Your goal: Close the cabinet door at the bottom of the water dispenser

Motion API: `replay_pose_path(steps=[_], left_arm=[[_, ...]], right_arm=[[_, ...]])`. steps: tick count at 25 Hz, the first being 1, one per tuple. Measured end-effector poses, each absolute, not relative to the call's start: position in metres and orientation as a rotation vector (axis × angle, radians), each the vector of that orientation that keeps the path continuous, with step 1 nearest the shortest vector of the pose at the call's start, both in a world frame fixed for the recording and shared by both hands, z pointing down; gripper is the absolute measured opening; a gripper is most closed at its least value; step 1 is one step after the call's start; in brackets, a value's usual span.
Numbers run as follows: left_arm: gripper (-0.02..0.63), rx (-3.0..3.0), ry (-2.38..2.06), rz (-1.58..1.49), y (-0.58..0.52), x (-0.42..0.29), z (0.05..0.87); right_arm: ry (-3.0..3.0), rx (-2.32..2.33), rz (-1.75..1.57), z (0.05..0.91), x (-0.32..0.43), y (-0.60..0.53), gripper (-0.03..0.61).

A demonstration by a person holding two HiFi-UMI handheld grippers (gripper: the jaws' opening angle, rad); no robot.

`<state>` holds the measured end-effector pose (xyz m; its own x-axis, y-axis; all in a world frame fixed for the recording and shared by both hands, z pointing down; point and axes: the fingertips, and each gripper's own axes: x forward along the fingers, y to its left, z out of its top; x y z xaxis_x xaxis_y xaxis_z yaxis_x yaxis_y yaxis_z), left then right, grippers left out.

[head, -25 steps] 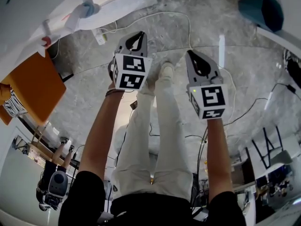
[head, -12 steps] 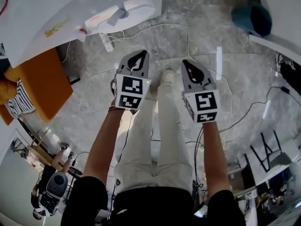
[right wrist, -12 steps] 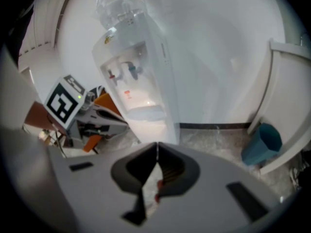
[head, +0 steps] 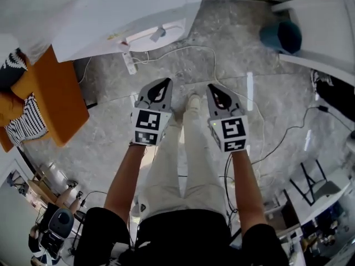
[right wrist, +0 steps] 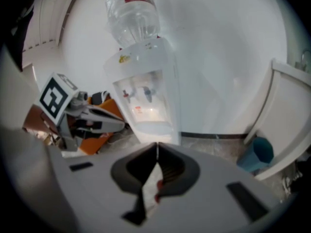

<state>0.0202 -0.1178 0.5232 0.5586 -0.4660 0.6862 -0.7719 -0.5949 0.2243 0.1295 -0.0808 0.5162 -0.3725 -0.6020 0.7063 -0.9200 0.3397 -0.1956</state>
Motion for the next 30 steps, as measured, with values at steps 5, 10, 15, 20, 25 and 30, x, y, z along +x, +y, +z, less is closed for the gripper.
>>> replay_pose_path(steps=[5, 10, 15, 20, 25, 30], left_arm=[[0.009, 2.338, -1.033, 0.747, -0.110, 0.011, 0.472], [0.009, 2.370, -1.085, 0.719, -0.108, 0.002, 0.419], [0.009, 2.389, -1.128, 0.635, -0.112, -0.001, 0.363], [0.009, 2.419, -1.173, 0.569, -0.114, -0.006, 0.315], [0.009, 2.447, -1.207, 0.532, -0.104, -0.018, 0.267], [0.011, 2.469, -1.290, 0.481, -0.103, -0.034, 0.222]], right_arm=[[-2.119, 1.358, 0.747, 0.470, 0.123, -0.086, 0.035], [-2.137, 1.402, 0.684, 0.420, 0.120, -0.097, 0.035], [-2.188, 1.378, 0.564, 0.369, 0.109, -0.098, 0.035], [-2.221, 1.371, 0.485, 0.324, 0.101, -0.091, 0.035], [-2.258, 1.391, 0.423, 0.274, 0.094, -0.087, 0.034], [-2.294, 1.420, 0.374, 0.230, 0.088, -0.087, 0.034]])
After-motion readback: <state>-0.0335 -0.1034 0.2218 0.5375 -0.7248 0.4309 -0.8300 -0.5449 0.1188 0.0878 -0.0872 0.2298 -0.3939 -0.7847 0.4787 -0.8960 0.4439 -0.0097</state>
